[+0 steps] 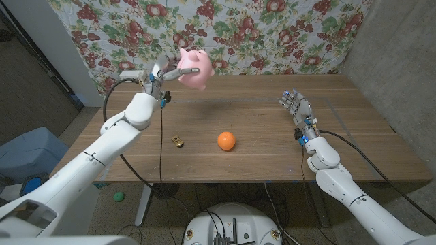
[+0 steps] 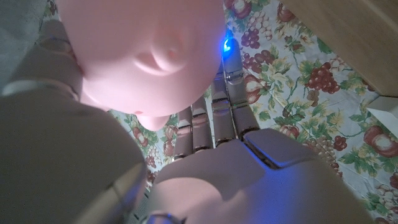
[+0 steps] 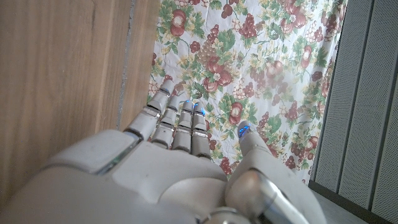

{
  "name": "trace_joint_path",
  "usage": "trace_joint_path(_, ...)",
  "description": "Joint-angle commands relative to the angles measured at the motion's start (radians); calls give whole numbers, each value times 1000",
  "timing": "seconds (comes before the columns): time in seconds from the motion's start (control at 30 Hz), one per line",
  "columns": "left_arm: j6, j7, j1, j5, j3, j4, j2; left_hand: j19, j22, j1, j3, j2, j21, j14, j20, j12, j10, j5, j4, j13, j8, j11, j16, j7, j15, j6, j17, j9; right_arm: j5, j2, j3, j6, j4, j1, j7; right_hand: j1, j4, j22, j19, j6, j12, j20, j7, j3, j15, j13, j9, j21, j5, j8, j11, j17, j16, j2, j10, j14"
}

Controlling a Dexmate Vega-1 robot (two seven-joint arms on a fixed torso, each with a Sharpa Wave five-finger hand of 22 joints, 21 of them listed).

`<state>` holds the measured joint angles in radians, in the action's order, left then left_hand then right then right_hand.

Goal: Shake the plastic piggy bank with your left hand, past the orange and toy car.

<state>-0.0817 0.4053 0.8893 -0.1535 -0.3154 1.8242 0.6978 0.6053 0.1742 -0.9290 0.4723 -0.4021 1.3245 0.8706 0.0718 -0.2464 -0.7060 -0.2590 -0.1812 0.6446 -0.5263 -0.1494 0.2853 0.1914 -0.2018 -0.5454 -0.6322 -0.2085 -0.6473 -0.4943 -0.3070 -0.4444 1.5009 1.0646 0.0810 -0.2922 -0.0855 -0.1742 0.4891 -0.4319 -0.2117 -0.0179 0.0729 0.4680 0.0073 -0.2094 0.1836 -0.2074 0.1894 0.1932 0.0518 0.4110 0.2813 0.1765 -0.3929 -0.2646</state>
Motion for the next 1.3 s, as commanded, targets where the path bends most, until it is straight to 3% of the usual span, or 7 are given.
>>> trace_joint_path(0.03,-227,149,44,96,38,-93,-120,-29,4,-438,175,437,5,317,-256,-2,-285,-87,-1,2,-4,281,4,-175,437,-296,-3,-113,10,0,-4,0,6,0,6,3,1,-3,4,2,3,-3,-3,4,-1,-3,5,2,3,3,1,3,-3,-5,-4,-13)
trace_joint_path(0.37,-240,134,50,111,56,-102,-136,-31,4,-439,175,437,4,315,-257,1,-285,-86,-1,2,-1,280,2,-176,437,-296,-3,-114,18,1,-6,4,17,1,17,3,1,-3,4,3,3,-2,-4,4,-2,-3,5,3,3,3,1,3,-4,-5,-4,-13)
trace_joint_path(0.7,-144,81,63,83,71,-55,-109,-31,4,-440,176,437,5,317,-257,0,-287,-85,-1,4,-1,281,3,-177,438,-298,-5,-115,24,2,-12,12,20,-4,22,4,1,-3,3,3,4,-2,-4,4,0,-3,5,3,3,3,0,3,-5,-6,-3,-12)
trace_joint_path(0.9,110,-54,52,3,75,56,-10,-31,5,-439,175,437,6,317,-257,0,-288,-85,-1,5,0,283,2,-178,438,-298,-5,-117,26,8,-15,13,17,-7,26,4,1,-3,3,3,4,-3,-4,4,-1,-3,5,3,3,3,-1,3,-5,-6,-3,-12)
trace_joint_path(1.03,210,-121,27,-30,63,83,42,-30,5,-439,175,438,7,319,-256,1,-289,-85,-1,5,-1,282,2,-177,438,-298,-6,-120,33,9,-18,13,17,-9,31,4,0,-3,4,3,4,-2,-4,4,-1,-3,5,3,3,3,2,3,-5,-6,-3,-13)
trace_joint_path(1.3,317,-217,-30,-69,28,97,119,-29,5,-439,176,439,8,319,-257,2,-291,-85,-1,5,0,282,0,-177,438,-299,-4,-121,38,15,-21,19,21,-11,43,4,0,-3,4,3,4,-2,-5,4,-1,-3,5,3,3,3,1,4,-5,-6,-3,-13)
